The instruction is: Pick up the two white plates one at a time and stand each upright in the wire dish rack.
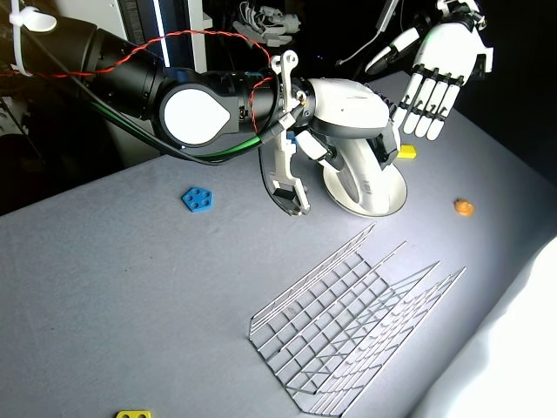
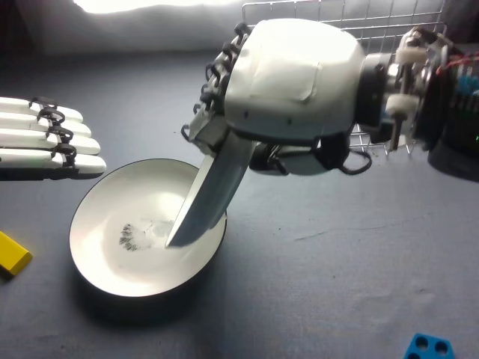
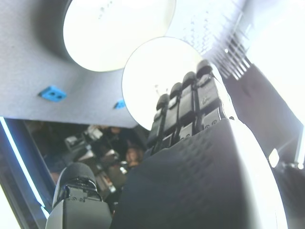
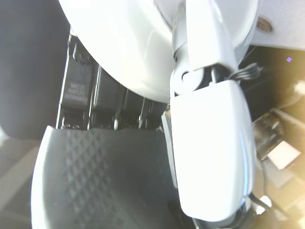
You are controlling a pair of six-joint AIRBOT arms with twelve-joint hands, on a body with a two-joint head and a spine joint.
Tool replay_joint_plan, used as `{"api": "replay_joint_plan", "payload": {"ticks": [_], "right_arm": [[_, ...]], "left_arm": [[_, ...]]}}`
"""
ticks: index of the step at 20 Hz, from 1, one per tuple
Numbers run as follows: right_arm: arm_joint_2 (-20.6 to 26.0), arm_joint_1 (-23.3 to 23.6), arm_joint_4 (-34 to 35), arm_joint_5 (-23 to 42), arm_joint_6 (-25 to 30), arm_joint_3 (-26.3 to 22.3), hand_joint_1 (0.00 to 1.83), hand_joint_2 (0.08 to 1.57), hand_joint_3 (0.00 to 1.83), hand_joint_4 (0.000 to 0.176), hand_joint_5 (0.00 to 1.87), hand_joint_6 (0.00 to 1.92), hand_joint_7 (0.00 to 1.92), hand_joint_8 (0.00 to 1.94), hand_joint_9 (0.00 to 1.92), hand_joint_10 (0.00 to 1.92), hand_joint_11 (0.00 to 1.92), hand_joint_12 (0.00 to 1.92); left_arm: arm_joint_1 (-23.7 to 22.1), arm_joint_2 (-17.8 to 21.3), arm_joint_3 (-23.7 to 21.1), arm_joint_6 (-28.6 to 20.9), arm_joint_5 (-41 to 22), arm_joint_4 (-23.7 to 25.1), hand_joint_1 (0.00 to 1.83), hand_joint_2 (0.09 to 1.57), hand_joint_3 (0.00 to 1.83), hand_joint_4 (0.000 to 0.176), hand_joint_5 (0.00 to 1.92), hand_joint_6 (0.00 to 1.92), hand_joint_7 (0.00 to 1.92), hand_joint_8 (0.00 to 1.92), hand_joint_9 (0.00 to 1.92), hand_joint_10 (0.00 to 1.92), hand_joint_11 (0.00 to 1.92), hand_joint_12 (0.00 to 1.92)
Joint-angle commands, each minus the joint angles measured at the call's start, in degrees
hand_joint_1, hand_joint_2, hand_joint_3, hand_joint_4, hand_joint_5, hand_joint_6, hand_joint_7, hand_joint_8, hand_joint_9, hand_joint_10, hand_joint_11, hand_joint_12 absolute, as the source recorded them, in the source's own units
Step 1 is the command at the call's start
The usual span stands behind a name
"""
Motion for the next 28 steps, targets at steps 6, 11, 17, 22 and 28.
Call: {"api": "replay_joint_plan", "payload": {"ticks": [6,11,17,22,28], "right_arm": [[2.71,4.66,1.41,5.93,10.10,-0.29,1.38,1.09,0.00,0.000,0.96,1.00,1.03,0.81,0.97,1.09,0.83,1.03],[5.23,7.51,1.43,4.47,19.62,-0.28,1.38,1.09,0.00,0.000,0.97,0.97,1.03,0.81,0.99,1.08,0.84,1.04],[7.84,10.24,1.47,1.21,31.11,-0.26,1.38,1.08,0.00,0.000,0.98,0.95,1.05,0.80,1.01,1.04,0.86,1.02],[9.55,12.17,1.48,-0.39,39.02,0.13,1.38,1.09,0.00,0.000,0.97,0.97,1.04,0.81,0.99,1.08,0.84,1.04],[9.93,13.34,1.50,-2.45,48.81,3.91,1.38,1.10,0.00,0.000,0.94,1.04,1.01,0.85,0.96,1.11,0.80,1.06]], "left_arm": [[-1.33,-0.15,0.26,0.00,-2.67,-3.05,0.00,1.00,0.00,0.000,0.09,0.01,0.08,0.01,0.06,0.01,0.06,0.04],[-1.85,-1.77,0.45,0.74,-1.92,-1.35,0.00,1.00,0.00,0.000,0.04,0.01,0.04,0.01,0.02,0.01,0.03,0.01],[-2.15,-4.05,-0.02,1.75,0.13,1.04,0.00,1.01,0.00,0.000,0.05,0.01,0.04,0.01,0.02,0.00,0.02,0.01],[-0.97,-6.35,1.92,1.96,0.36,1.72,0.00,1.01,0.00,0.000,0.01,0.00,0.01,0.00,0.00,0.00,0.00,0.00],[0.15,-8.43,3.00,1.83,1.68,1.71,0.00,1.00,0.00,0.000,0.03,0.00,0.03,0.00,0.01,0.00,0.01,0.01]]}}
